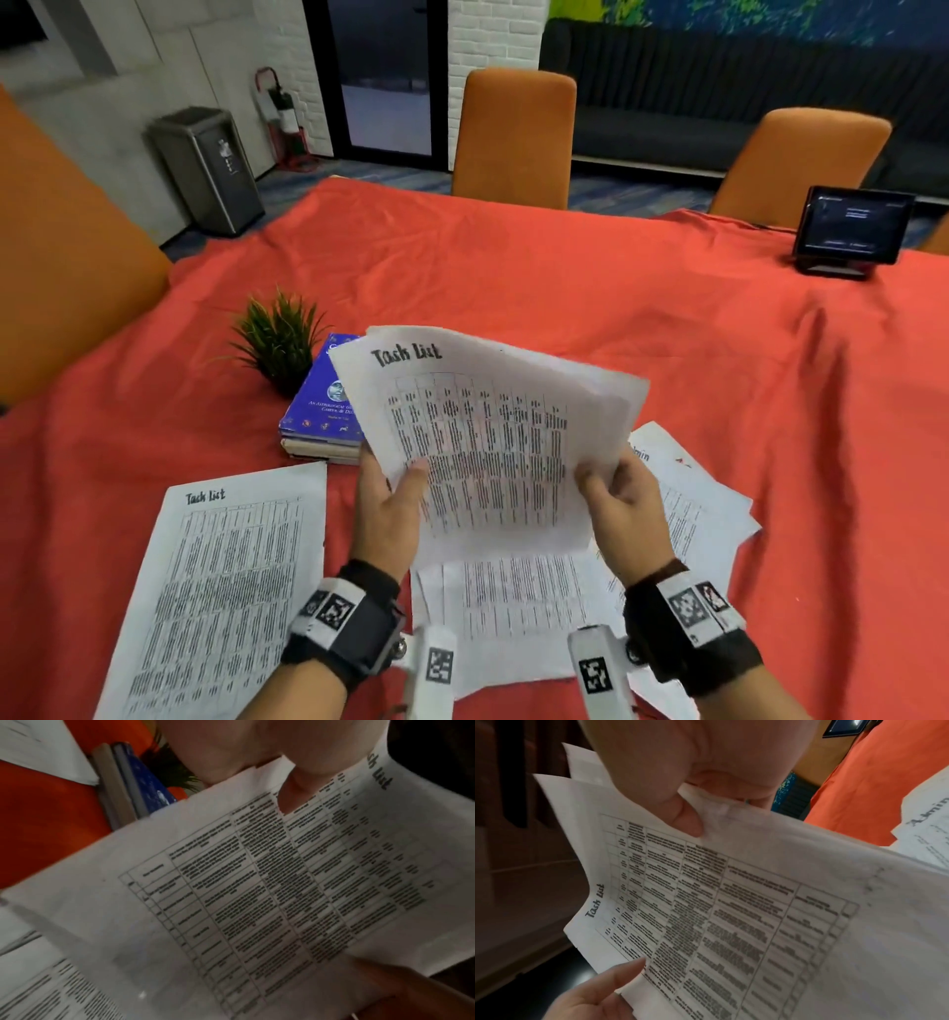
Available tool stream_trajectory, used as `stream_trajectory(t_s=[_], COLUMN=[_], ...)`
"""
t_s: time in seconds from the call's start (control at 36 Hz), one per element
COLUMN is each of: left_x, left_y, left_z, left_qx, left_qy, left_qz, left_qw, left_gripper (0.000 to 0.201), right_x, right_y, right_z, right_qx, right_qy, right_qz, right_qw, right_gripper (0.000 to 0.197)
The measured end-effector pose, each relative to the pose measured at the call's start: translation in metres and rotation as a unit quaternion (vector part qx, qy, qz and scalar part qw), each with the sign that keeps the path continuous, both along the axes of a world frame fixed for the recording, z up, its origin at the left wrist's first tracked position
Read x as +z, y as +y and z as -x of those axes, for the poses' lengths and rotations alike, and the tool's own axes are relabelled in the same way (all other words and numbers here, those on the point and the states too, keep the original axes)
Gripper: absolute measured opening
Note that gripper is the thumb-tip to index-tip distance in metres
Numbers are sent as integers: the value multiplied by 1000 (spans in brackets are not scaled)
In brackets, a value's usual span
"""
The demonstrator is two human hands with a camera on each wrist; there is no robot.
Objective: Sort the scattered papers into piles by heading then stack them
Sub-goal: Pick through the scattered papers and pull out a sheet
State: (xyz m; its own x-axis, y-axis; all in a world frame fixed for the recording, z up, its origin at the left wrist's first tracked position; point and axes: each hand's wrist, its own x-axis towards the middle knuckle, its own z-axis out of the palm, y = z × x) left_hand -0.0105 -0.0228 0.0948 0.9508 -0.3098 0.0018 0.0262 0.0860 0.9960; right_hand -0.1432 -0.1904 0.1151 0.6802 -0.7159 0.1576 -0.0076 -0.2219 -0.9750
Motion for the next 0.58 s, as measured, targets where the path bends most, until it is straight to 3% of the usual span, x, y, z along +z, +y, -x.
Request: stream_trajectory(t_s=[0.11, 0.28, 0.31, 0.47, 0.58], left_x=[8, 11, 10, -1, -11], left_y=[-3, -8, -9, -18, -23], left_z=[4, 8, 7, 1, 3], left_qx=[2, -2, -3, -35, -55], left_qy=[-15, -58, -59, -24, -16], left_qz=[43, 43, 43, 17, -2], left_qw=[999, 997, 997, 999, 998], left_gripper=[49, 28, 26, 61, 45], right_x=[2, 1, 1, -12, -23], right_y=[2, 3, 3, -4, -5], right_z=[0, 1, 1, -4, -7], right_qx=[23, 4, 1, -10, -14], right_qy=[-32, -38, -46, -33, -6], right_qz=[-12, -9, -11, -68, -106], right_qw=[999, 999, 999, 997, 994], right_gripper=[34, 46, 47, 27, 26])
